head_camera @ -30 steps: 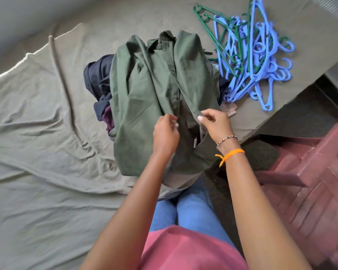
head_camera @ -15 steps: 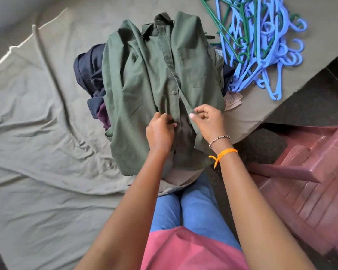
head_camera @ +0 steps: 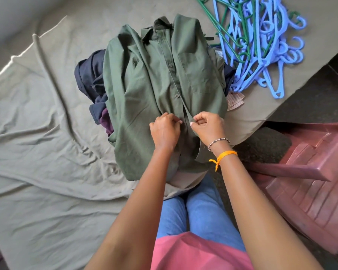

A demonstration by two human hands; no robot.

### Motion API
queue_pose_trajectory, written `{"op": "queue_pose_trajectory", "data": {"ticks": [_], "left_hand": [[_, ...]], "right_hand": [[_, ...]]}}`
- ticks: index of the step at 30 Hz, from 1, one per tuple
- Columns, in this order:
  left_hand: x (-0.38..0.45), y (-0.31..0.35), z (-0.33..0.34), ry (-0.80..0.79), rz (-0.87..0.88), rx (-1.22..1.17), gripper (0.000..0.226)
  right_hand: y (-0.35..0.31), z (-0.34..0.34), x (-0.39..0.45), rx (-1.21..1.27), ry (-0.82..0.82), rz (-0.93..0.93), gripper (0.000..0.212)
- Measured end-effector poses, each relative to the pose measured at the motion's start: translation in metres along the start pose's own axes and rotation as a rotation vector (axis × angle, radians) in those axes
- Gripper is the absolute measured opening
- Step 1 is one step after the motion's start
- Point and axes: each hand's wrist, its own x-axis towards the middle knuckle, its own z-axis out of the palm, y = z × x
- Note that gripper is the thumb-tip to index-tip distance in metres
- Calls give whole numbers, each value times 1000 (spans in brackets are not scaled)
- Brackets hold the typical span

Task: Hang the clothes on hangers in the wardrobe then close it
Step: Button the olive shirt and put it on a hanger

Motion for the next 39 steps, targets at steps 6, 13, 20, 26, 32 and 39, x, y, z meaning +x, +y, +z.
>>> {"op": "queue_pose_trajectory", "data": {"ticks": [6,13,20,26,32,39], "left_hand": [[1,-2,7,-31,64,118,19],[3,3,12,-63,-36,6,12],[-28,15,-11,-267,-343,-974,11],[-29,14,-21,-355,-320,-1065,13],[-28,16,-24,-397,-318,-1035,18],[-22,16,-25,-427,-305,-1025,20]], "right_hand": [[1,0,-1,-25,10,27,10],[1,-3,-1,-7,12,38,12],[0,1,-10,174,22,41,14],[0,-4,-15,191,53,13,14],[-5,-12,-15,137,-12,-24,10],[0,-18,-7,174,-87,24,8]]}}
